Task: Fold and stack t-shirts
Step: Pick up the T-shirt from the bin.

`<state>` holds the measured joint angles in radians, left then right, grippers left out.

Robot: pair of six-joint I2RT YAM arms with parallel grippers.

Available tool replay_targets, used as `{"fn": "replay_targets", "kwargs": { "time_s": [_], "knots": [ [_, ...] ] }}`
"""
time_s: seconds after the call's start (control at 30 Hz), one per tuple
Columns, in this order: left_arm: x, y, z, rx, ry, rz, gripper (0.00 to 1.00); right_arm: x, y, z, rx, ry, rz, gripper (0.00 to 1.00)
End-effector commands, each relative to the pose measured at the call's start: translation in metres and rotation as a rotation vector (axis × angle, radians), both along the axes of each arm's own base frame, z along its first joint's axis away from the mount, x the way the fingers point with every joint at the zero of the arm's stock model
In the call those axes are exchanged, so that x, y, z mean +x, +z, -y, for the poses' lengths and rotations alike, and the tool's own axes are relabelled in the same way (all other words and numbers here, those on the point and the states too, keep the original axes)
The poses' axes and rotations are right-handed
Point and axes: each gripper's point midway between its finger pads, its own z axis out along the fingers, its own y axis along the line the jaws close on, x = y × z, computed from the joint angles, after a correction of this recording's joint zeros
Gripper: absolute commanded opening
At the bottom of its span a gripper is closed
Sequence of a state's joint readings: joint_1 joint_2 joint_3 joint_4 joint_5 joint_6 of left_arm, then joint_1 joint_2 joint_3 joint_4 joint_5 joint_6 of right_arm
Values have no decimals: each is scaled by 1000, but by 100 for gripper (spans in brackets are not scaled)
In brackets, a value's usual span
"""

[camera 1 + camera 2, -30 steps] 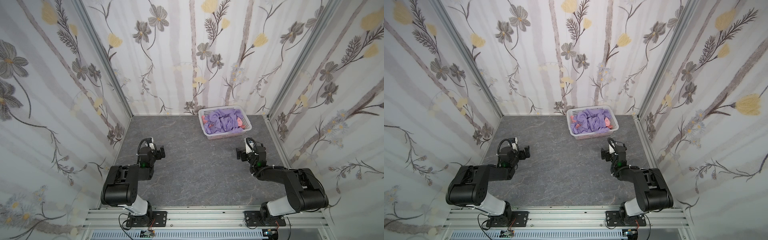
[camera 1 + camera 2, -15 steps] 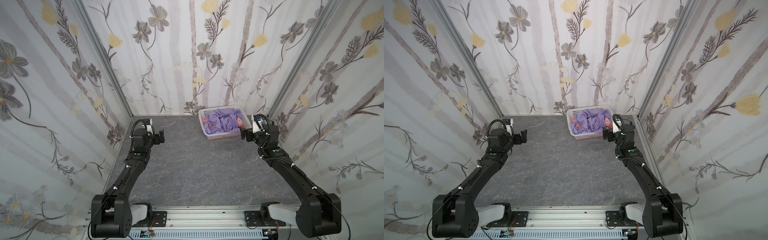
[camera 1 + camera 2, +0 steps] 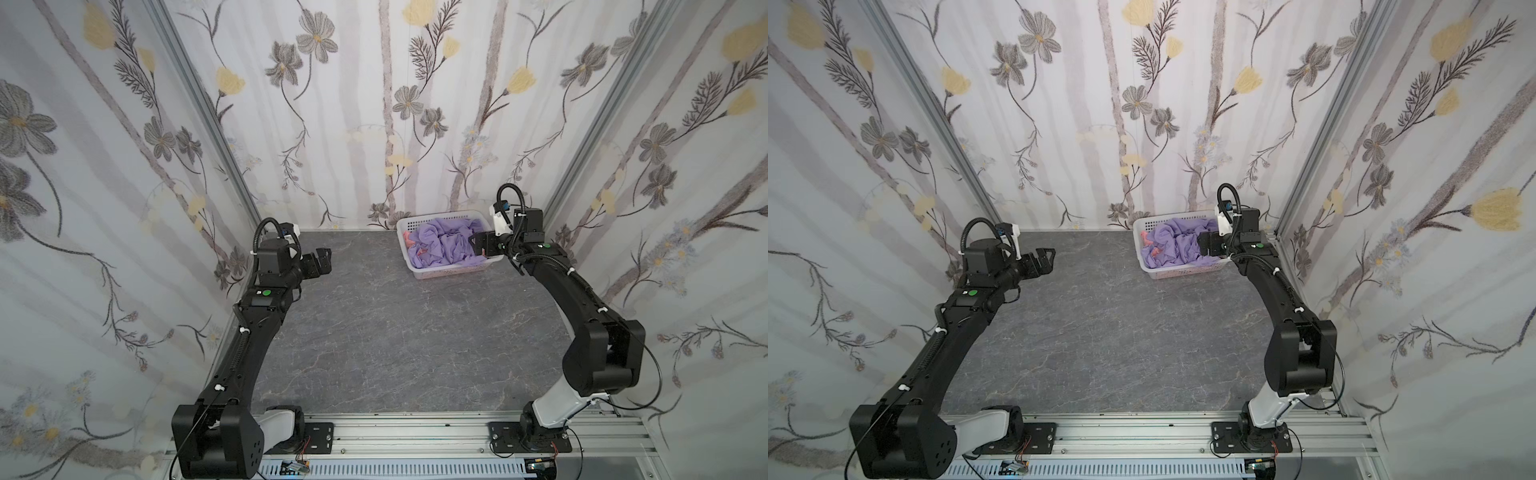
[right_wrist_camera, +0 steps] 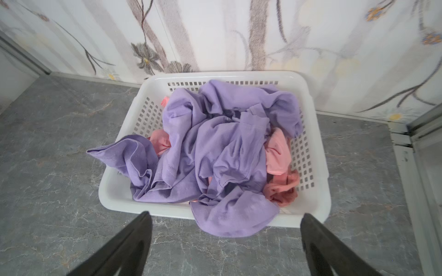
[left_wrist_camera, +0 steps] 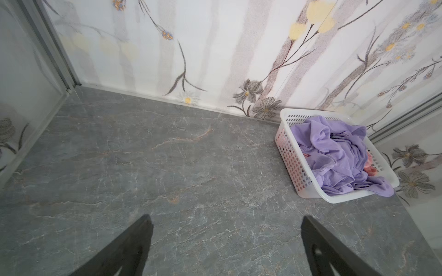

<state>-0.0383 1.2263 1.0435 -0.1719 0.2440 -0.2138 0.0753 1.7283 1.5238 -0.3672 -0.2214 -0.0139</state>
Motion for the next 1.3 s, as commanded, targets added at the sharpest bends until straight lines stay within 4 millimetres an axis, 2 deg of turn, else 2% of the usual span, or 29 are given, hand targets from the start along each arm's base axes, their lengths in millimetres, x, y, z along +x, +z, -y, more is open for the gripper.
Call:
{"fn": "replay_targets", "kwargs": {
  "time_s": [0.0, 0.2, 0.43, 0.5, 0.57, 0.67, 0.7, 0.77, 0.87, 0.97, 1.1, 1.23, 1.27],
  "knots": [
    [1, -7, 7, -1, -34, -44, 100, -3, -30, -13, -10, 62, -120, 96],
    [9, -18, 14, 37, -97, -70, 100, 22, -78, -22, -9, 75, -244, 94],
    [11, -16, 18, 4, -108, -69, 100, 41, -109, -42, -8, 117, -291, 94],
    [11, -16, 18, -5, -101, -66, 100, 47, -115, -47, -14, 130, -294, 91],
    [12, -15, 18, -13, -103, -65, 100, 54, -119, -52, -12, 145, -299, 79],
    [13, -16, 19, -9, -104, -70, 100, 61, -125, -62, -3, 169, -327, 32],
    [14, -16, 19, -5, -105, -69, 98, 63, -124, -64, -1, 175, -337, 2],
    [14, -16, 19, -1, -105, -75, 90, 65, -118, -69, -5, 182, -331, 0],
    [15, -15, 18, 3, -104, -80, 84, 65, -94, -78, -20, 197, -281, 0],
    [16, -15, 17, 6, -91, -80, 83, 64, -46, -88, 0, 217, -191, 0],
    [17, -13, 16, 5, -86, -69, 83, 50, 43, -104, 73, 265, -38, 0],
    [18, -14, 18, 4, -89, -68, 82, 12, 138, -136, 146, 367, 127, 0],
    [18, -15, 19, 5, -90, -70, 82, 0, 156, -146, 158, 401, 157, 0]
  ]
}}
